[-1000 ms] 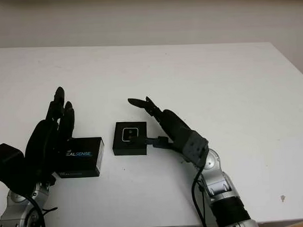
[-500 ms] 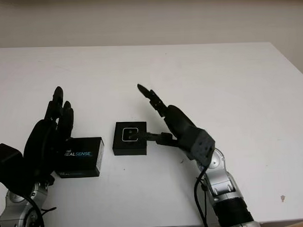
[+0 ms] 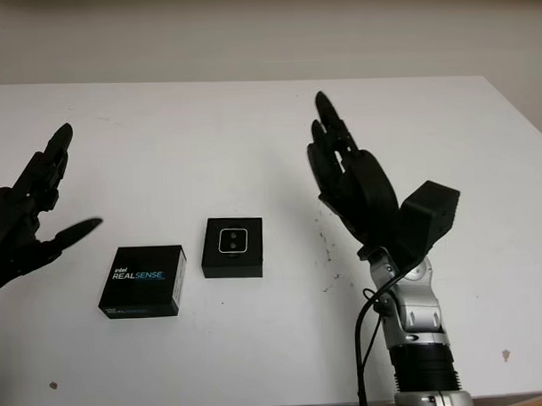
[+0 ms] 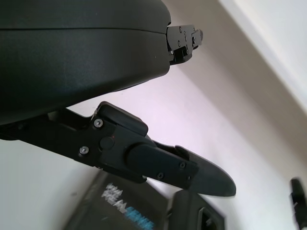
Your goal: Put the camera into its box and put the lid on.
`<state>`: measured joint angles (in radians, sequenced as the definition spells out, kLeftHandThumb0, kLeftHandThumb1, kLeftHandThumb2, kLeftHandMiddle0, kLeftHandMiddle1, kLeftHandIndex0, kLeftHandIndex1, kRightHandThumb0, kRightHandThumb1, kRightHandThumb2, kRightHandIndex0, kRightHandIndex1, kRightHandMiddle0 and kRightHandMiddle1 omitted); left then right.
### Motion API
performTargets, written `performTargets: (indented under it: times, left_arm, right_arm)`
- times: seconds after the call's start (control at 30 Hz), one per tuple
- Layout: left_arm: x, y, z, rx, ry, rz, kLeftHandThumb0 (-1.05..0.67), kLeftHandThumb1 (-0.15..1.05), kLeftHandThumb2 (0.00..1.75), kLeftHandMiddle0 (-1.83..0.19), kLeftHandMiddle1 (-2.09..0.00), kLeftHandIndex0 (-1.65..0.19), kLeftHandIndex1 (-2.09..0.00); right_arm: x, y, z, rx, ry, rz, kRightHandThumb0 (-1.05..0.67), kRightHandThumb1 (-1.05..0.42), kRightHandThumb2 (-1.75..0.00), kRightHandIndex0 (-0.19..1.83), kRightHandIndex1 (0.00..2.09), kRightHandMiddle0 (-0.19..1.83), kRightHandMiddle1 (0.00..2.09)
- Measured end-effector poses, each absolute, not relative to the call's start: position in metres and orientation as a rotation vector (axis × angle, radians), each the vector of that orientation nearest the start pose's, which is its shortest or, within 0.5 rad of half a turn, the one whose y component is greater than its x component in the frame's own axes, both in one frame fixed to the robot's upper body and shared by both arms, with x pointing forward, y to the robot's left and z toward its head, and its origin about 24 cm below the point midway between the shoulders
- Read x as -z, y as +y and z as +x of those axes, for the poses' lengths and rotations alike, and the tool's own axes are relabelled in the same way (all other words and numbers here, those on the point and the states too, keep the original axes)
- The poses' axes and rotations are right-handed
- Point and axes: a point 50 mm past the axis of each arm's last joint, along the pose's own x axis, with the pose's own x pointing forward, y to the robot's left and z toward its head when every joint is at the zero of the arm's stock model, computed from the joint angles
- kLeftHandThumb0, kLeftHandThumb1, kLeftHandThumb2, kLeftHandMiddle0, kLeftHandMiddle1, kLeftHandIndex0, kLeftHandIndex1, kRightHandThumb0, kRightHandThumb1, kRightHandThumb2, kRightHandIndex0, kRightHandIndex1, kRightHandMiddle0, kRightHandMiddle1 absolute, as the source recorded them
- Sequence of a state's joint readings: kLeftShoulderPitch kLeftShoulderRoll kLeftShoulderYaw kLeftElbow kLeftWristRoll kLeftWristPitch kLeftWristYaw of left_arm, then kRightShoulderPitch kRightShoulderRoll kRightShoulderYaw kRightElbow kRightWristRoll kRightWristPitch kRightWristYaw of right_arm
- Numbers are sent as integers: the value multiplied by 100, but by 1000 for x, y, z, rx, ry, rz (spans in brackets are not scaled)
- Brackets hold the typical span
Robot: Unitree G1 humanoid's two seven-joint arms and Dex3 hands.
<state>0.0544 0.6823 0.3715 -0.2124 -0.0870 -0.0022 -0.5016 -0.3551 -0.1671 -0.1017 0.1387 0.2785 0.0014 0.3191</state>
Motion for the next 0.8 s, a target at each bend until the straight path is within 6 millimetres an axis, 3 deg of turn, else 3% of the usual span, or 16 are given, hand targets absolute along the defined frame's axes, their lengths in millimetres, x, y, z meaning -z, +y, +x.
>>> performTargets:
  times: [0.13, 0.4, 0.8]
  left_arm:
    - [-154, 292, 222, 317, -34, 758, -82, 83, 2, 12, -5, 16, -5]
    - [-147, 286, 221, 440, 66, 816, -68, 79, 4, 7, -6, 9, -7]
    - [-119, 269, 225, 535, 134, 958, -71, 79, 5, 14, -4, 17, -3]
  right_arm:
    - [-112, -169, 316, -283, -200, 108, -68, -105, -62, -15, 3, -15, 3]
    - [-111, -170, 316, -278, -194, 101, -67, -105, -59, -13, 5, -13, 4]
    - [-111, -174, 317, -246, -196, 90, -65, -105, -59, -10, 6, -10, 6]
